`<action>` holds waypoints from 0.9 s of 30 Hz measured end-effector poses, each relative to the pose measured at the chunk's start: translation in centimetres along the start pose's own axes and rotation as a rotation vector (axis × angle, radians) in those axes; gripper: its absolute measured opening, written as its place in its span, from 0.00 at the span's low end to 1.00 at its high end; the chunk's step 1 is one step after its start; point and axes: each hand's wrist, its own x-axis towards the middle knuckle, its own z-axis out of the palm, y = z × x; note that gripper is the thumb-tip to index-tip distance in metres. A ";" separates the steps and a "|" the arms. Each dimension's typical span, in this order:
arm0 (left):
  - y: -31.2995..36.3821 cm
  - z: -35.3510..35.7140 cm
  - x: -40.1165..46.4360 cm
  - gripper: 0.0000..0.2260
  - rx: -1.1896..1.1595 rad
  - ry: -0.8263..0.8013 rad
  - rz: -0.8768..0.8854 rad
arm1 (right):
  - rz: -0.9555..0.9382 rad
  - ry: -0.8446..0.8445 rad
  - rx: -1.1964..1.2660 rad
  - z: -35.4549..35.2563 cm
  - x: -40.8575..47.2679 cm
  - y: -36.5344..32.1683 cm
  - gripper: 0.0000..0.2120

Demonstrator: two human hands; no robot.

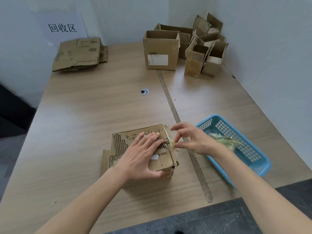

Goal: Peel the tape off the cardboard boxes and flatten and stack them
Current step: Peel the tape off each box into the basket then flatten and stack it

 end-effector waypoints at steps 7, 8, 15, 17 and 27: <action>-0.3 0.3 0.3 0.47 -0.030 0.015 -0.019 | -0.063 -0.091 -0.177 -1.3 1.8 -0.8 0.07; -0.3 0.3 0.3 0.47 -0.035 0.016 -0.020 | -0.068 -0.103 -0.233 -1.6 2.0 -1.0 0.07; -0.1 0.0 0.5 0.47 -0.040 0.015 -0.034 | -0.085 -0.157 -0.385 -2.8 3.3 -2.6 0.11; -0.1 -0.1 0.6 0.47 -0.034 0.009 -0.038 | -0.088 -0.156 -0.401 -3.1 3.6 -3.0 0.11; 0.7 0.4 0.6 0.45 -0.053 0.060 -0.032 | 0.086 -0.104 0.399 -0.7 -1.8 2.6 0.11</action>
